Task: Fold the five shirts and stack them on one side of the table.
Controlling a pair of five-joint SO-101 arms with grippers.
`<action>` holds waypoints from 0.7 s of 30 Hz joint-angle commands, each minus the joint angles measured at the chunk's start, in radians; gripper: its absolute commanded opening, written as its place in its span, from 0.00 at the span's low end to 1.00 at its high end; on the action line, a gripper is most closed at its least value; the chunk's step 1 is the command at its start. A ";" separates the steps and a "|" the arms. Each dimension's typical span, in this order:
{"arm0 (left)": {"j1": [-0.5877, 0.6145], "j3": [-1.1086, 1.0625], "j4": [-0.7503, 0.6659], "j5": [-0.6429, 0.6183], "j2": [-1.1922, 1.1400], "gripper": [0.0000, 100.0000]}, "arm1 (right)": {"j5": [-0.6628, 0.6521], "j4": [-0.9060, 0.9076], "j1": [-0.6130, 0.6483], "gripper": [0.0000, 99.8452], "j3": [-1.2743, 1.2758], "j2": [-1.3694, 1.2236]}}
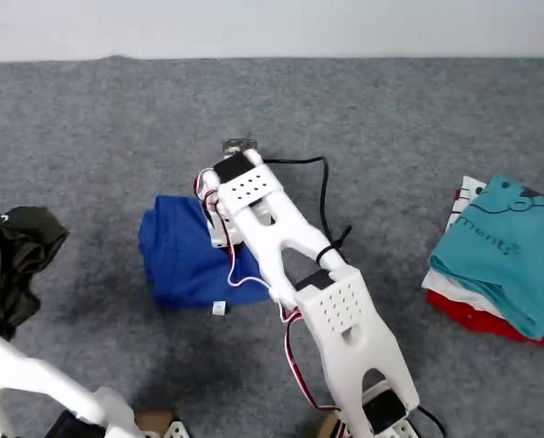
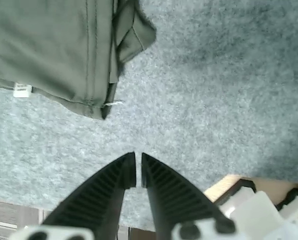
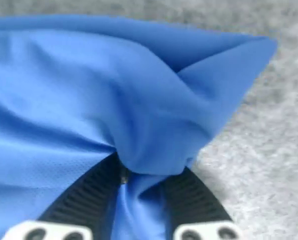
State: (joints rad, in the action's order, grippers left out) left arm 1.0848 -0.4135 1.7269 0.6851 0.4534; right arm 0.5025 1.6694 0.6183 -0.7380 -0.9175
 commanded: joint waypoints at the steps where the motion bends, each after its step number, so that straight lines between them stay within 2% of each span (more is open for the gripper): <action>1: -0.008 -0.002 -0.037 -0.003 0.023 0.03 | -0.075 0.120 -0.061 0.01 -0.061 -0.024; 10: -0.008 0.002 -0.040 0.002 0.025 0.03 | -0.453 0.125 -0.309 0.01 -0.089 0.157; 15: -0.009 0.002 -0.040 0.002 0.025 0.03 | -0.821 0.085 -0.461 0.01 -0.091 0.249; 21: -0.009 0.002 -0.040 0.002 0.025 0.03 | -1.255 -0.150 -0.616 0.01 -0.091 0.225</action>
State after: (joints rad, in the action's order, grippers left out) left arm 1.0817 -0.4196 1.7039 0.6851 0.4534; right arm -0.5516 1.6187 0.0644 -0.7979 -0.7503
